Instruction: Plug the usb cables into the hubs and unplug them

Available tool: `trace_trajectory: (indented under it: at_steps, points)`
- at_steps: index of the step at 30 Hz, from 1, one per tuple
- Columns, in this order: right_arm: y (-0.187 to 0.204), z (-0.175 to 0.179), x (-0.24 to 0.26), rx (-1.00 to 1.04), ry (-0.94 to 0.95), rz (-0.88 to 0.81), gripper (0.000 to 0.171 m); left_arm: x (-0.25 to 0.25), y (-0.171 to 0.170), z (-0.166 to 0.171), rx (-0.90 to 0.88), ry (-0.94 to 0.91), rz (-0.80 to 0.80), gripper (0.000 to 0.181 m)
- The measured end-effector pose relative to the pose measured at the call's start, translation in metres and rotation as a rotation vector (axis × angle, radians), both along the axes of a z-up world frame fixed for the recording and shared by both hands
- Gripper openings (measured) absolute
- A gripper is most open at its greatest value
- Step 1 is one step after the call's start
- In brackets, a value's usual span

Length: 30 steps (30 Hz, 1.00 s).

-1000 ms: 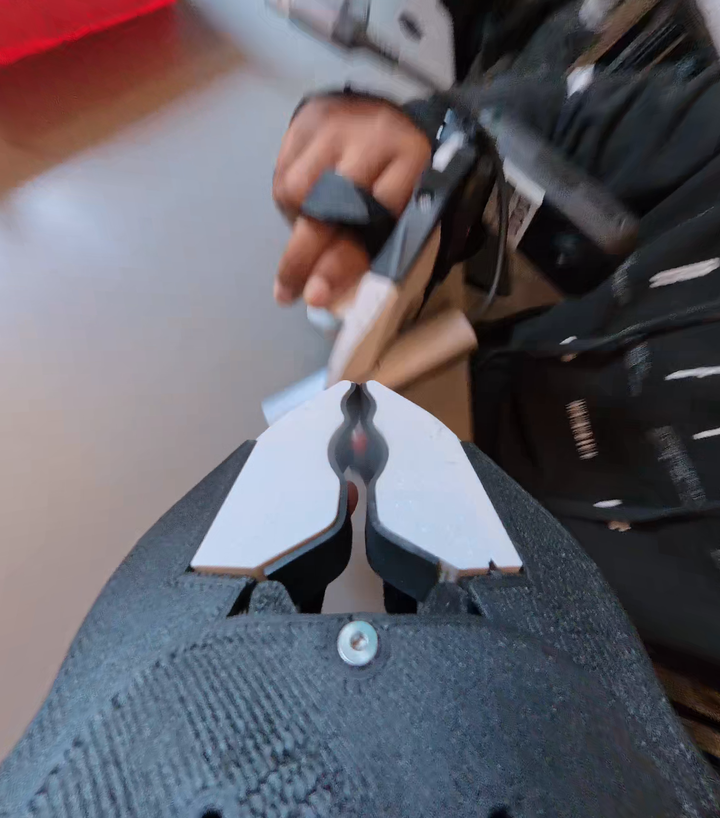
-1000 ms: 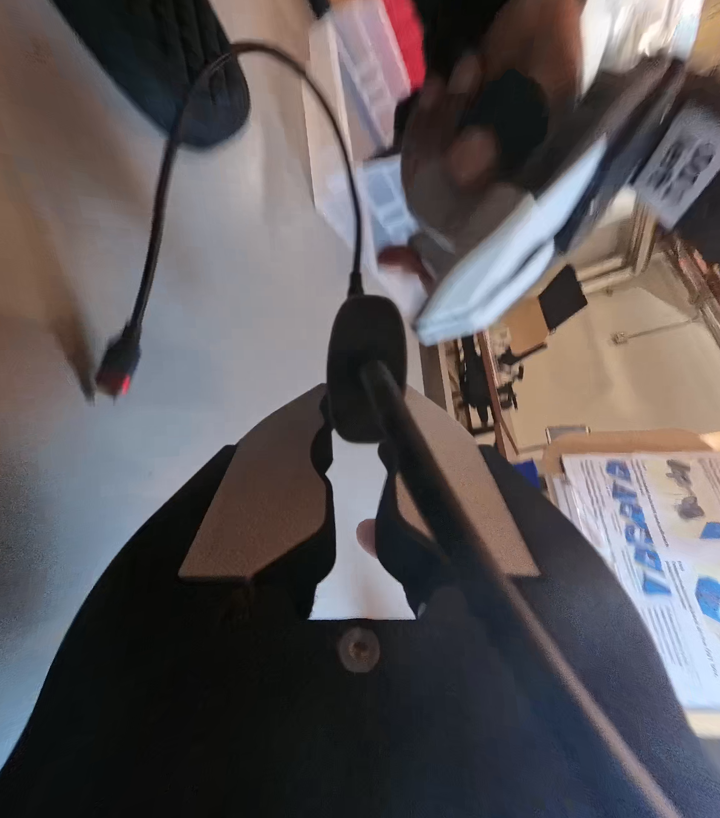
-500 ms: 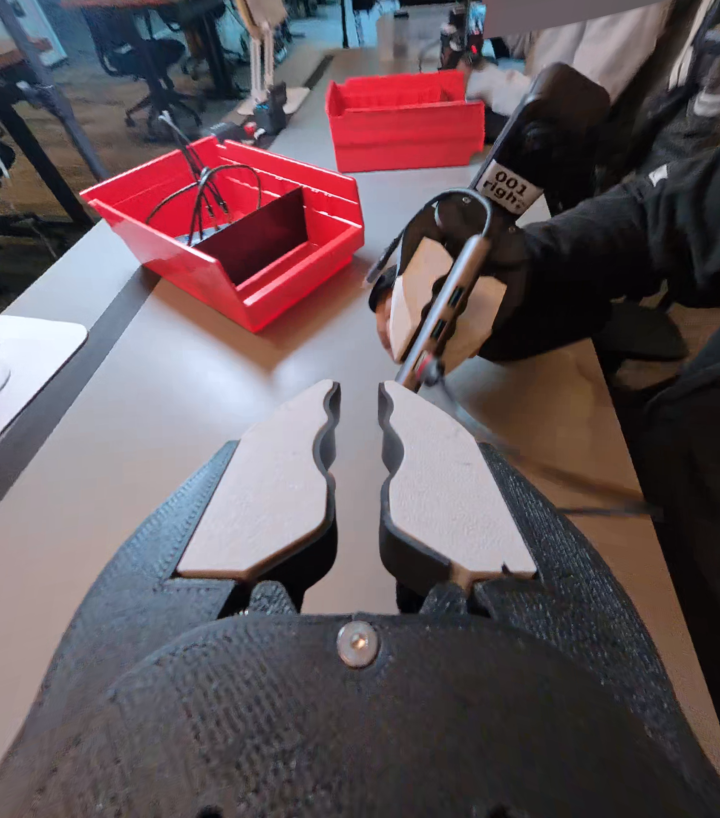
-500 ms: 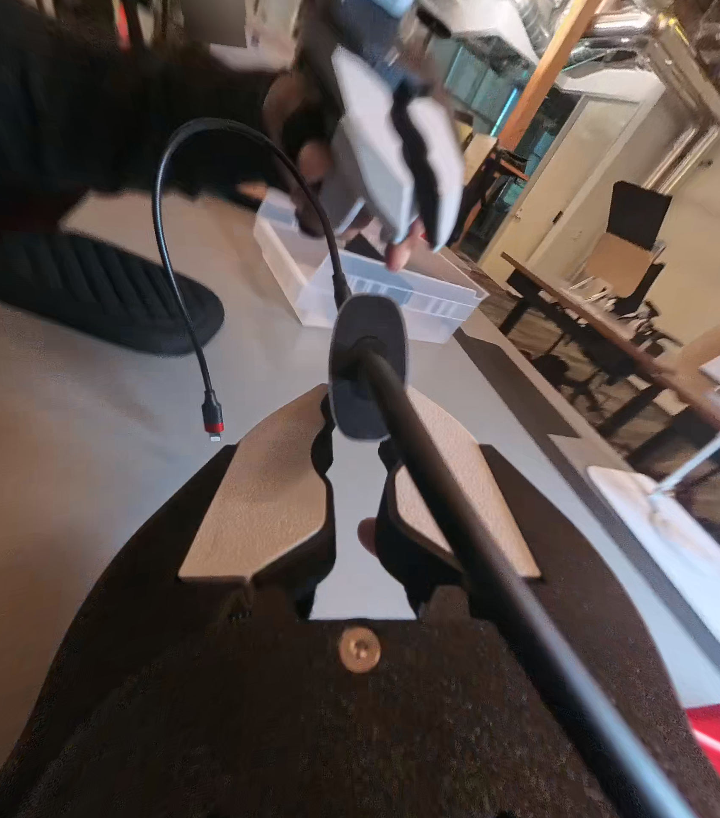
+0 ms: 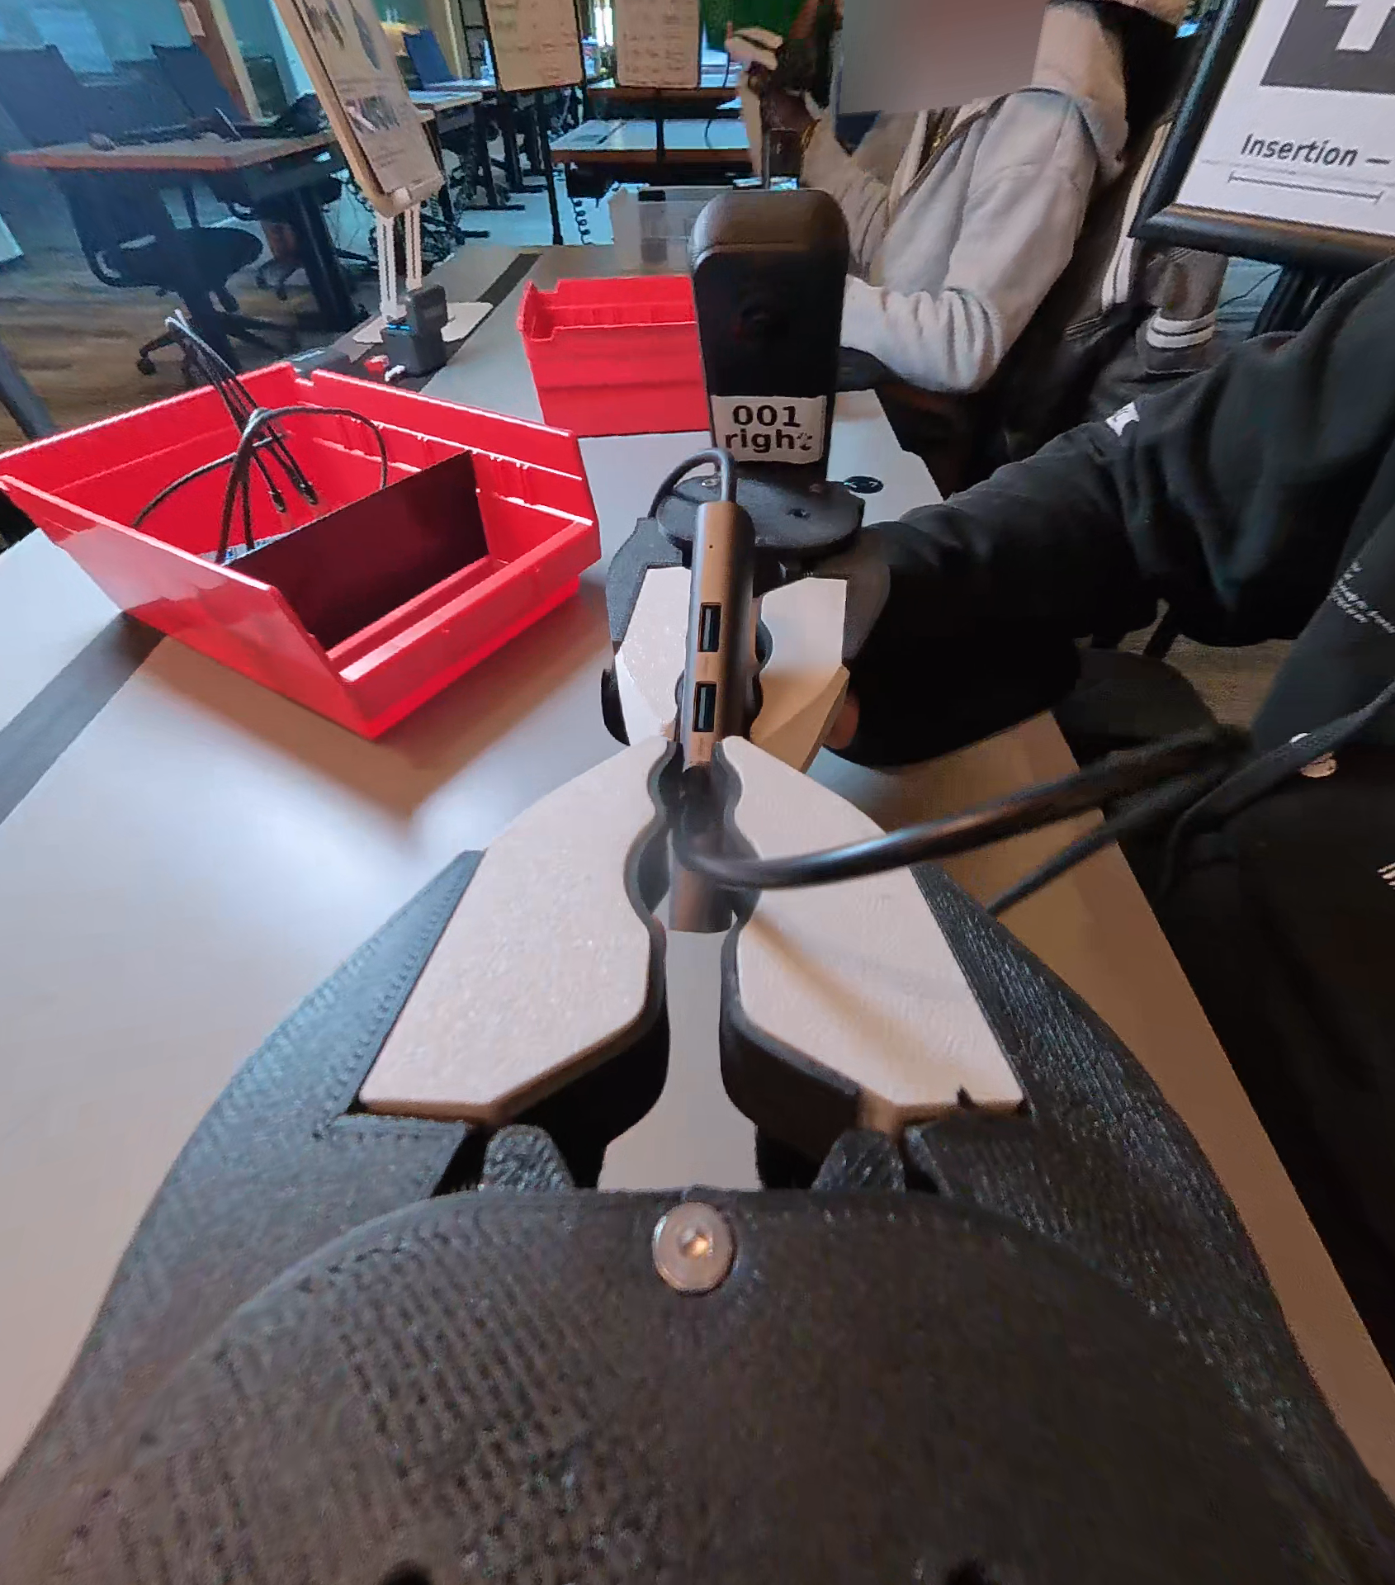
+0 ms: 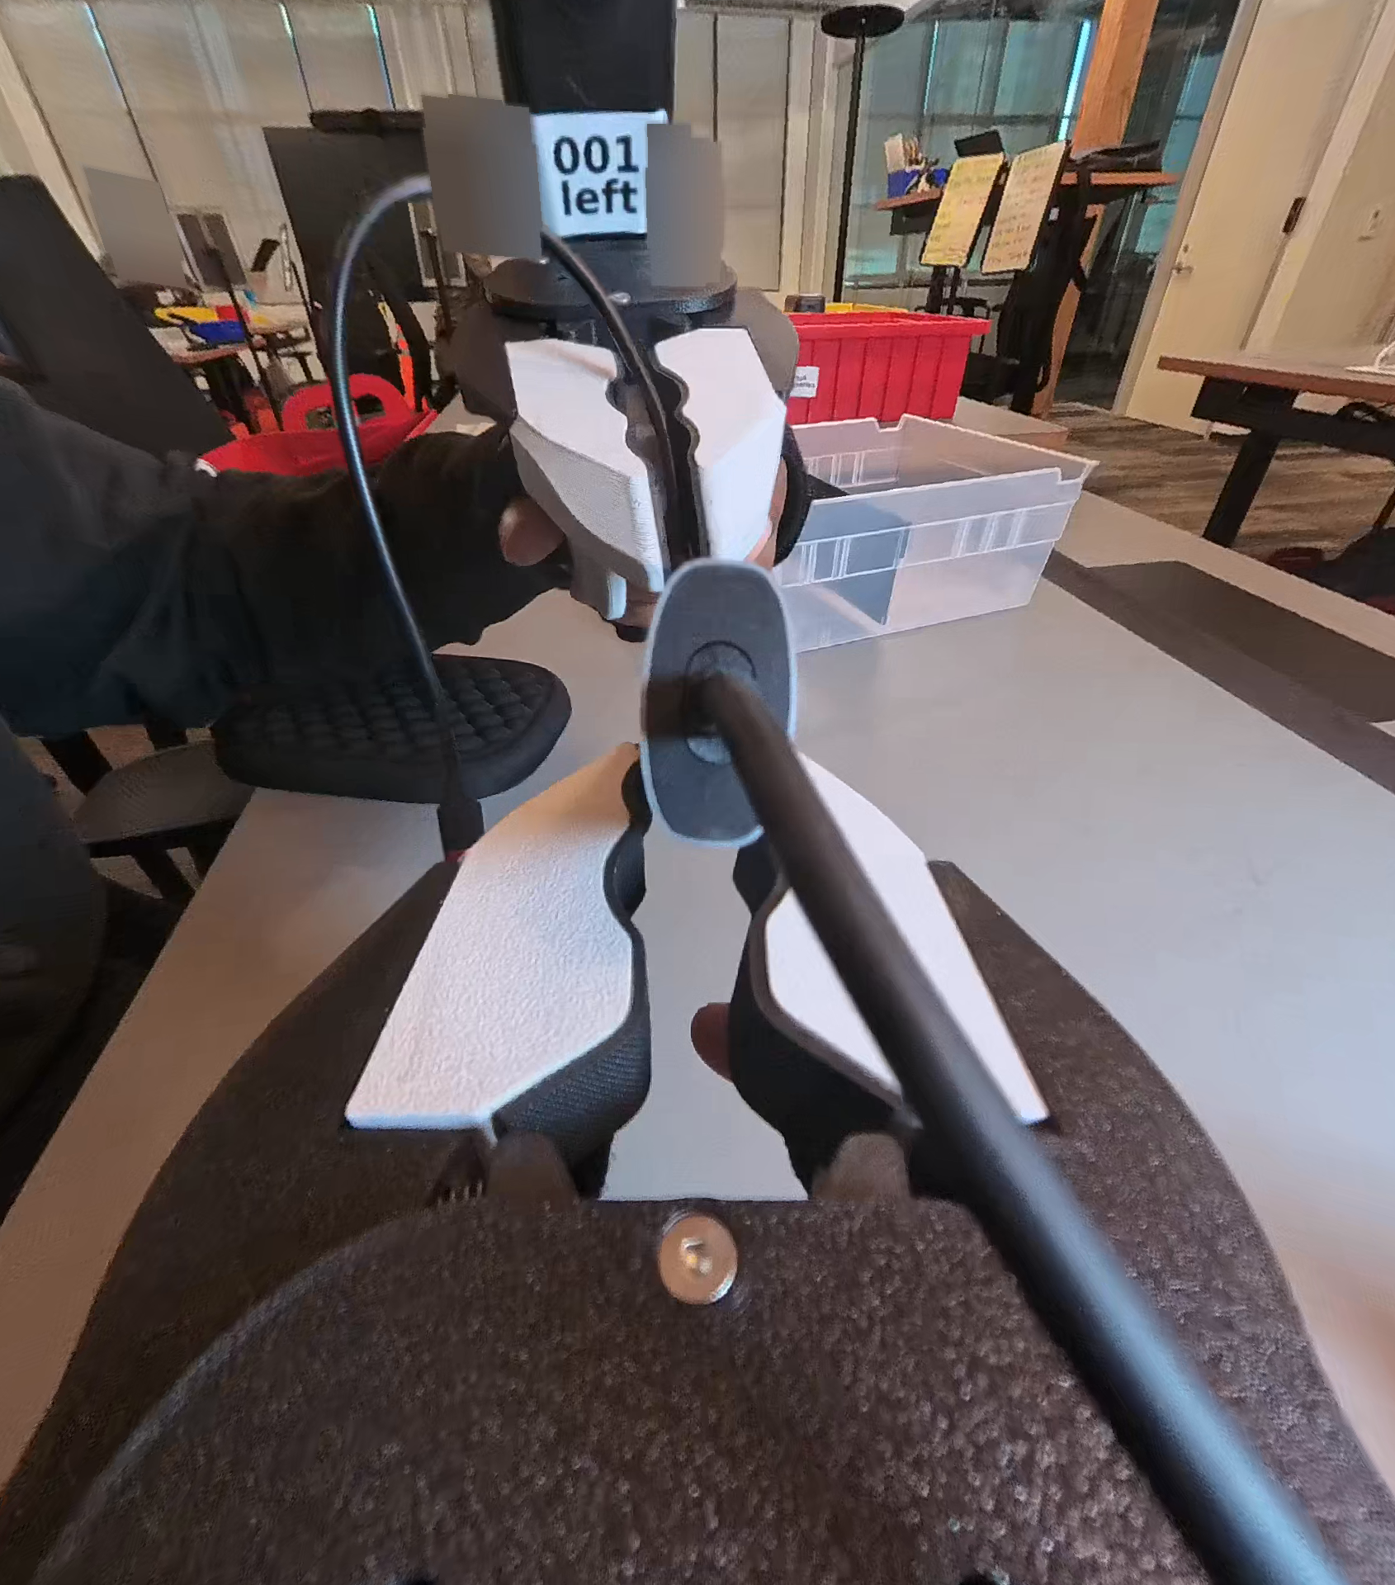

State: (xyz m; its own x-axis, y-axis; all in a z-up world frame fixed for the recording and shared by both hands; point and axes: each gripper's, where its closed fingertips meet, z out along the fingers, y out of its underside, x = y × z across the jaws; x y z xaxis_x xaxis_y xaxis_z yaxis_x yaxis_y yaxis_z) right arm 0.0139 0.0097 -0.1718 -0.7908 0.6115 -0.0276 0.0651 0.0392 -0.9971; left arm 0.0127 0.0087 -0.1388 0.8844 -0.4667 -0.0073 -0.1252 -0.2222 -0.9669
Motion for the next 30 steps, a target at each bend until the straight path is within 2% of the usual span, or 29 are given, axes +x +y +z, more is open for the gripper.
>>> trace_trajectory:
  at_steps: [4,9,13,19,30]
  points:
    - [-0.001,0.003,0.001,-0.027,-0.012,0.020,0.018,-0.002,-0.002,0.000,0.006,-0.024,0.000,0.014]
    - [0.000,0.002,0.002,-0.023,-0.020,0.025,0.017,0.000,0.000,-0.002,0.005,-0.034,-0.001,0.008]
    - [0.001,-0.001,0.004,0.021,0.009,0.023,0.017,0.003,0.003,-0.005,-0.079,-0.106,-0.003,0.008]
    - [-0.002,0.010,0.009,-0.063,0.031,0.038,0.017,0.009,0.001,0.006,-0.065,-0.177,-0.011,0.009]
    - [-0.001,0.017,0.011,-0.110,0.034,0.036,0.015,0.010,-0.001,0.008,-0.055,-0.153,-0.003,0.009]
